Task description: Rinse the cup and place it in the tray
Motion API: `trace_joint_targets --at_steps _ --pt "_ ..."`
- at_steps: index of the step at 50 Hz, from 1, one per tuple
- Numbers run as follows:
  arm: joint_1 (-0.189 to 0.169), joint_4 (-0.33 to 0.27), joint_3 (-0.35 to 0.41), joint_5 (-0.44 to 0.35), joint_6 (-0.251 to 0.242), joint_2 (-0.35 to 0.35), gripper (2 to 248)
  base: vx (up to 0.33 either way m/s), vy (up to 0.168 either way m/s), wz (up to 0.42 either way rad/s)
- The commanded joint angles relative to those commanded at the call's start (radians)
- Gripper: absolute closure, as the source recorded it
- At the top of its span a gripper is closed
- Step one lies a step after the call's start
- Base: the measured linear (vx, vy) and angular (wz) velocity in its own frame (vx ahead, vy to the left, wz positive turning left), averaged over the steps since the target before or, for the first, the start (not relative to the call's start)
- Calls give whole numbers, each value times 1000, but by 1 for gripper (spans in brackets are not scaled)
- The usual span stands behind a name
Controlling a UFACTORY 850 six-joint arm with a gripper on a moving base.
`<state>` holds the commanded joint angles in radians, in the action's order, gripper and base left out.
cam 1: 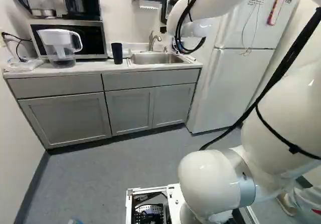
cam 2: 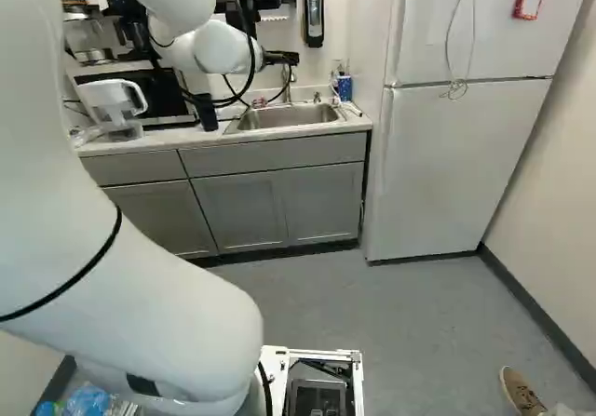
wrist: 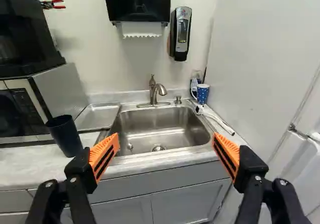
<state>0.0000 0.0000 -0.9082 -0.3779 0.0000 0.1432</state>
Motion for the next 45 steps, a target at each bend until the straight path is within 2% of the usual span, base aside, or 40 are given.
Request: trace_joint_targets --at_steps 45 --pt "0 0 0 0 0 0 3 43 -32 15"
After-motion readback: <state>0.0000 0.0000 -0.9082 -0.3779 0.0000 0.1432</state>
